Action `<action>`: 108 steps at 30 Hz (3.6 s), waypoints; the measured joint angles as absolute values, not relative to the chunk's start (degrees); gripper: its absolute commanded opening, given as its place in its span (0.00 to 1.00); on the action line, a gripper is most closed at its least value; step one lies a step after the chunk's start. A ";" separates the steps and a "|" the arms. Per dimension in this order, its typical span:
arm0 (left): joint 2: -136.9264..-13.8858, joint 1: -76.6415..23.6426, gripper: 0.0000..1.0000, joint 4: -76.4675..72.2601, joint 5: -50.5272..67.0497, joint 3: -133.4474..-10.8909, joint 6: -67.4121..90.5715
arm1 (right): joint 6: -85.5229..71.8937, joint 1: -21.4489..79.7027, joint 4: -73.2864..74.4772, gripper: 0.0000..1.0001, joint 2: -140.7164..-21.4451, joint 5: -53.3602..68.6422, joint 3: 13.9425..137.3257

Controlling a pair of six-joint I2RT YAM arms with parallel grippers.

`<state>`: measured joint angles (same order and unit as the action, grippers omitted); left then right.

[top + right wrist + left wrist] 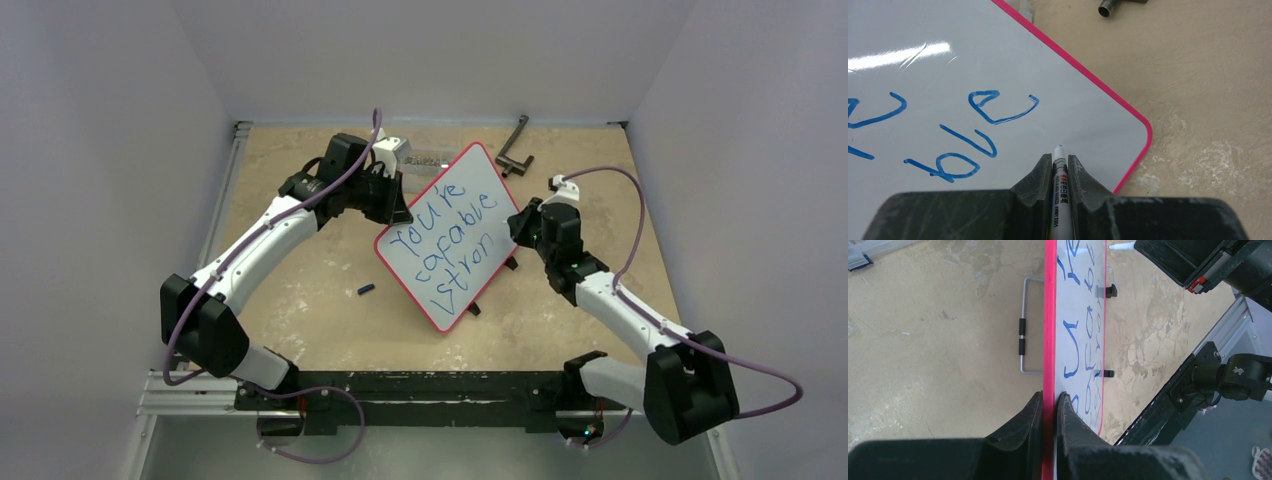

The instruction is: Write a sentence on the whiteboard

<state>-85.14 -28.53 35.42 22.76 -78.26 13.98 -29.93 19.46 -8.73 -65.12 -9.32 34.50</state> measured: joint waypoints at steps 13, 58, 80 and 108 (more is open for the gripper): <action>-85.10 -28.53 0.00 35.46 22.74 -78.24 13.96 | -29.98 19.05 -11.60 0.00 -69.63 -6.11 35.88; -85.10 -28.51 0.00 35.73 22.46 -78.22 13.98 | -29.36 18.37 -12.97 0.00 -67.48 -0.97 32.23; -85.08 -28.51 0.00 35.75 22.46 -78.22 14.00 | -29.30 18.37 -10.31 0.00 -71.64 -3.73 38.63; -85.06 -28.51 0.00 35.86 22.33 -78.22 14.41 | -28.86 18.31 -10.79 0.00 -69.49 -5.74 32.88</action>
<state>-85.06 -28.51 35.86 22.33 -78.22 14.41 -28.86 18.31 -10.79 -69.49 -5.74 32.88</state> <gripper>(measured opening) 0.078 0.096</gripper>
